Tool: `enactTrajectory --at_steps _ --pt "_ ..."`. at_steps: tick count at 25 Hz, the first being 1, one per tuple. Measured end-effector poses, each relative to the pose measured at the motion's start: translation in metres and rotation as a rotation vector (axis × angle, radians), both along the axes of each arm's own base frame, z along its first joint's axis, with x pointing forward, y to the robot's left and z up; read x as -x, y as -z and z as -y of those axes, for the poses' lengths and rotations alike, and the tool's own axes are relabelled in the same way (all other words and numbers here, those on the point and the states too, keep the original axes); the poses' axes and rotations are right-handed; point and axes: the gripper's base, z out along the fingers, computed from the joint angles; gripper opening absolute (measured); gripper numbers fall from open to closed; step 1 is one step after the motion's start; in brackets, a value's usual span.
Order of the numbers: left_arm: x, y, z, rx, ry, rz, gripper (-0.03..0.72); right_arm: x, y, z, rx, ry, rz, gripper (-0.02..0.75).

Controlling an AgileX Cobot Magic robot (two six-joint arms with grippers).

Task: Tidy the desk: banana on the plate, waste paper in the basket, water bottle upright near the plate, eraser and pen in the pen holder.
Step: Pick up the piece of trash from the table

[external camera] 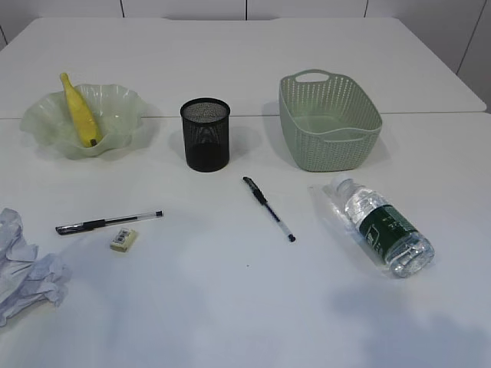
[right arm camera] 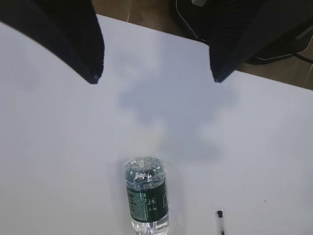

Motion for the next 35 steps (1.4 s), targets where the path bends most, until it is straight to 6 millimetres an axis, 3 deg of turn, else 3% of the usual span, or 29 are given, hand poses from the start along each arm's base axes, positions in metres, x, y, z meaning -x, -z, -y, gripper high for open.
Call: enactTrajectory --at_steps 10,35 --pt "0.027 -0.001 -0.003 0.079 -0.11 -0.114 0.435 -0.001 -0.001 0.0 -0.008 0.004 0.008 0.501" --pt "0.023 0.0 0.002 0.136 -0.112 -0.121 0.456 -0.012 0.004 -0.005 0.007 0.003 -0.03 0.501"
